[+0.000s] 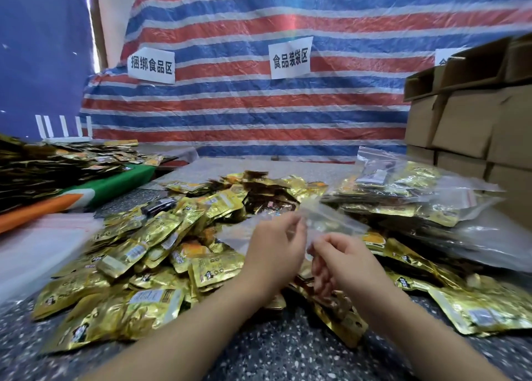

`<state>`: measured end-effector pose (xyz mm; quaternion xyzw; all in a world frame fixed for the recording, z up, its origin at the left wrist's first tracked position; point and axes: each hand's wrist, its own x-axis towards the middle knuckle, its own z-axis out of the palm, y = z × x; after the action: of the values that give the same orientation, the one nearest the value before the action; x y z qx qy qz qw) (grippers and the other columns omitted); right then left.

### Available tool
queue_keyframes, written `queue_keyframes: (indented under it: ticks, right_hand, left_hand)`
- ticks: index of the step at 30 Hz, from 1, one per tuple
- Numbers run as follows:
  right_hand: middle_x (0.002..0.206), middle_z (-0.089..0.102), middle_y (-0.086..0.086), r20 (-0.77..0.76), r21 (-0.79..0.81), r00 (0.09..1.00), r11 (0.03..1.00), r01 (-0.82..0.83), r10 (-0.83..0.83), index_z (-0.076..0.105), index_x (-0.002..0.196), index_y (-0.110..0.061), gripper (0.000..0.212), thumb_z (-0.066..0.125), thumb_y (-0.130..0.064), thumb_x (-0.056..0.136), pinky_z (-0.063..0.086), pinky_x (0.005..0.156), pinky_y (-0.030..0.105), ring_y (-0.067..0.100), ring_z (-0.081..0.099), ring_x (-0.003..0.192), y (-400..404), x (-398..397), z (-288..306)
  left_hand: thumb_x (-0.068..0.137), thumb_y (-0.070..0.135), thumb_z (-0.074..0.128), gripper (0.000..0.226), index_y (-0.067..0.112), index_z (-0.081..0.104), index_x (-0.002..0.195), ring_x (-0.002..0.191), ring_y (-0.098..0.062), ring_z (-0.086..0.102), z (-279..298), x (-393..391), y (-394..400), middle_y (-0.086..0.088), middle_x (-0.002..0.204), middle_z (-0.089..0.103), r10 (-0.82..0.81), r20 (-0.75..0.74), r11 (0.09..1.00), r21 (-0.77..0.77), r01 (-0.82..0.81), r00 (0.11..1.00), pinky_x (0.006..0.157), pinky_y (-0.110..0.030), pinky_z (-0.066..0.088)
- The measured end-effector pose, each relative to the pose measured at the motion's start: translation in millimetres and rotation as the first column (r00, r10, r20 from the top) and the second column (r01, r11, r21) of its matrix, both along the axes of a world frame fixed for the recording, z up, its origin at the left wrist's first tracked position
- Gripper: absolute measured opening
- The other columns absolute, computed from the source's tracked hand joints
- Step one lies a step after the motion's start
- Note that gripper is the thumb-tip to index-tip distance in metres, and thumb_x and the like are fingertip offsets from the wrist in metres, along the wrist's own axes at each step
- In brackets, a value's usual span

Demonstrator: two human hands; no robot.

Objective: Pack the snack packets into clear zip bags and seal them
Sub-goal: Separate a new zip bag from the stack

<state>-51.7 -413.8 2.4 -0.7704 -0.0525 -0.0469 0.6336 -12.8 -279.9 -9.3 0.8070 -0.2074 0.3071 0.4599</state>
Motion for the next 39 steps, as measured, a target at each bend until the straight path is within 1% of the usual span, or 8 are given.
queue_keyframes:
  ticks: [4, 8, 12, 17, 20, 23, 28, 39]
  right_hand:
    - [0.052, 0.055, 0.004, -0.164, 0.205, 0.985, 0.974, 0.093, -0.059, 0.057, 0.088, -0.005, 0.030, 0.039, -0.022, 0.104, 0.038, 0.037, 0.024, 0.017, 0.052, 0.039, -8, 5, 8]
    - [0.054, 0.056, 0.007, -0.284, 0.347, 0.957, 0.923, 0.169, -0.068, 0.055, 0.086, -0.005, 0.054, 0.032, -0.051, 0.104, 0.042, 0.037, 0.023, 0.017, 0.053, 0.039, -17, 6, 11]
    - [0.054, 0.057, 0.008, -0.356, 0.402, 0.934, 0.900, 0.168, -0.016, 0.056, 0.081, -0.005, 0.065, 0.039, -0.067, 0.095, 0.043, 0.034, 0.021, 0.017, 0.053, 0.038, -26, 5, 16]
    - [0.050, 0.058, 0.004, -0.325, 0.408, 0.945, 0.897, 0.169, -0.030, 0.055, 0.087, -0.005, 0.029, 0.049, -0.030, 0.100, 0.044, 0.035, 0.020, 0.012, 0.054, 0.039, -30, 5, 18]
    - [0.054, 0.061, 0.002, -0.195, 0.451, 0.980, 0.883, 0.131, -0.046, 0.059, 0.090, -0.003, 0.020, 0.050, -0.017, 0.101, 0.048, 0.040, 0.021, 0.011, 0.057, 0.045, -34, 5, 19]
    - [0.059, 0.063, 0.004, -0.007, 0.345, 0.998, 0.937, 0.060, -0.061, 0.065, 0.085, -0.005, 0.027, 0.049, -0.018, 0.103, 0.051, 0.049, 0.025, 0.013, 0.062, 0.054, -36, 4, 22]
    - [0.070, 0.068, 0.005, 0.236, 0.105, 0.972, 0.994, -0.030, 0.004, 0.076, 0.086, -0.014, 0.021, 0.059, -0.019, 0.096, 0.061, 0.070, 0.029, 0.015, 0.067, 0.068, -24, -3, 20]
    - [0.080, 0.075, 0.011, 0.274, -0.038, 0.960, 0.998, -0.058, 0.066, 0.077, 0.078, -0.015, 0.025, 0.061, -0.006, 0.094, 0.060, 0.076, 0.040, 0.027, 0.072, 0.079, -20, -9, 19]
  left_hand:
    - [0.098, 0.031, 0.046, 0.028, 0.027, 0.064, 0.119, 0.071, -0.018, 0.068, -13, -4, -3, 0.001, 0.085, 0.072, -0.119, -0.030, 0.988, 0.091, 0.121, 0.992, 0.066, -0.041, 0.054]
    - [0.100, 0.031, 0.042, 0.020, 0.045, 0.053, 0.110, 0.077, -0.021, 0.069, -8, -8, 1, 0.001, 0.090, 0.070, -0.180, -0.037, 0.980, 0.078, 0.182, 0.983, 0.064, -0.042, 0.057]
    - [0.101, 0.027, 0.043, 0.032, 0.032, 0.061, 0.126, 0.099, -0.007, 0.063, -1, -16, 9, 0.004, 0.111, 0.072, -0.226, 0.082, 0.946, 0.255, 0.199, 0.971, 0.084, -0.012, 0.046]
    - [0.099, 0.017, 0.048, 0.037, 0.021, 0.059, 0.134, 0.124, -0.006, 0.054, 7, -22, 9, 0.007, 0.137, 0.060, -0.337, 0.075, 0.853, 0.447, 0.270, 0.939, 0.103, -0.017, 0.041]
    - [0.097, 0.048, 0.047, 0.047, 0.026, 0.054, 0.138, 0.128, 0.000, 0.046, 8, -27, 9, 0.011, 0.142, 0.053, -0.315, 0.034, 0.820, 0.513, 0.254, 0.949, 0.104, -0.014, 0.035]
    - [0.094, 0.059, 0.041, 0.055, 0.021, 0.064, 0.126, 0.120, -0.004, 0.051, 9, -30, 7, 0.007, 0.128, 0.061, -0.286, 0.056, 0.888, 0.391, 0.243, 0.957, 0.101, -0.021, 0.041]
    - [0.092, 0.031, 0.064, 0.018, 0.014, 0.062, 0.090, 0.077, -0.007, 0.046, 15, -28, 6, 0.005, 0.086, 0.055, -0.104, 0.240, 0.958, 0.284, 0.033, 0.965, 0.068, -0.026, 0.043]
    - [0.090, 0.031, 0.068, 0.030, 0.021, 0.045, 0.073, 0.061, -0.002, 0.039, 15, -28, 9, 0.012, 0.064, 0.041, -0.195, 0.070, 0.938, 0.303, 0.165, 0.978, 0.055, -0.016, 0.029]
